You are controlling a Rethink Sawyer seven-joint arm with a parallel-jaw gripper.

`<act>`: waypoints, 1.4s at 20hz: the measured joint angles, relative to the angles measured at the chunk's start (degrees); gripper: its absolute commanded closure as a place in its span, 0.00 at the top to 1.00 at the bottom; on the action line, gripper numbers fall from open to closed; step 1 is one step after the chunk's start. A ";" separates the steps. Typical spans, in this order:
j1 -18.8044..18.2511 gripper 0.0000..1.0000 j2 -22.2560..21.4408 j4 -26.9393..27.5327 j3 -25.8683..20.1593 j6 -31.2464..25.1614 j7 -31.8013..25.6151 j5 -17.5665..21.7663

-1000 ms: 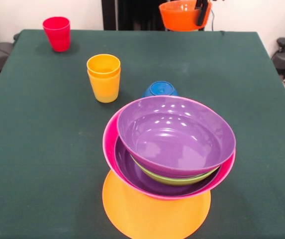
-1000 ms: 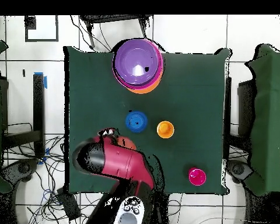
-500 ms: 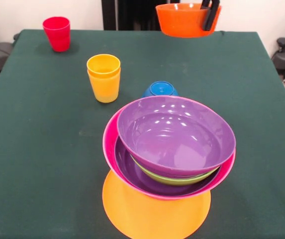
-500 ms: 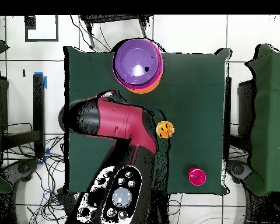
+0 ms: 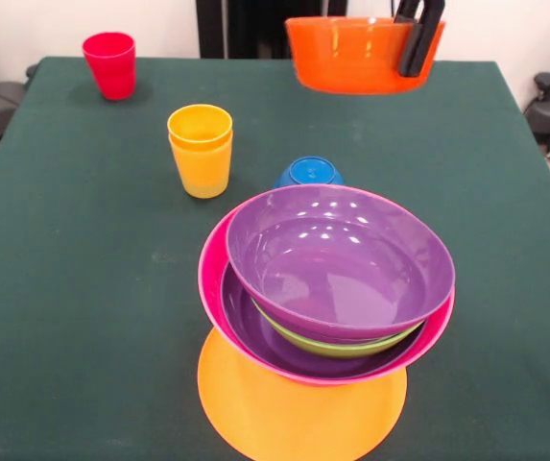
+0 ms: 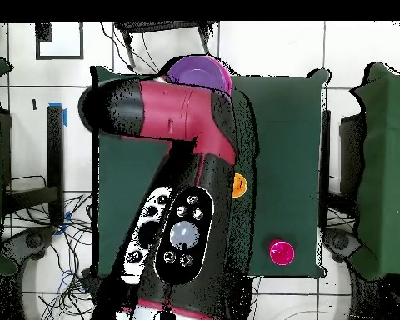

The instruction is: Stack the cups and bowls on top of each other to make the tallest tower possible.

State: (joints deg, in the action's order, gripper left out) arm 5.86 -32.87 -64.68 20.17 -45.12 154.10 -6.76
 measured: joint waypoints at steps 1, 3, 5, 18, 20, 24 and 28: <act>-0.67 0.00 0.94 1.90 -0.22 -0.05 0.00 0.01; -1.79 0.00 2.53 4.99 -0.60 -0.11 0.00 0.01; -2.66 0.00 4.05 7.49 -0.87 -0.11 0.00 0.06; -4.89 0.00 10.73 13.73 -3.56 -0.12 0.00 0.24; -4.81 0.00 11.33 13.73 -4.08 -0.11 0.00 0.24; -4.56 0.00 12.04 13.73 -4.54 -0.11 0.00 0.37; -4.55 0.00 12.50 13.73 -5.00 -0.11 0.00 0.43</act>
State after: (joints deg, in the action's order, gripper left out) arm 1.31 -20.38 -50.95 15.17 -45.23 154.10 -6.33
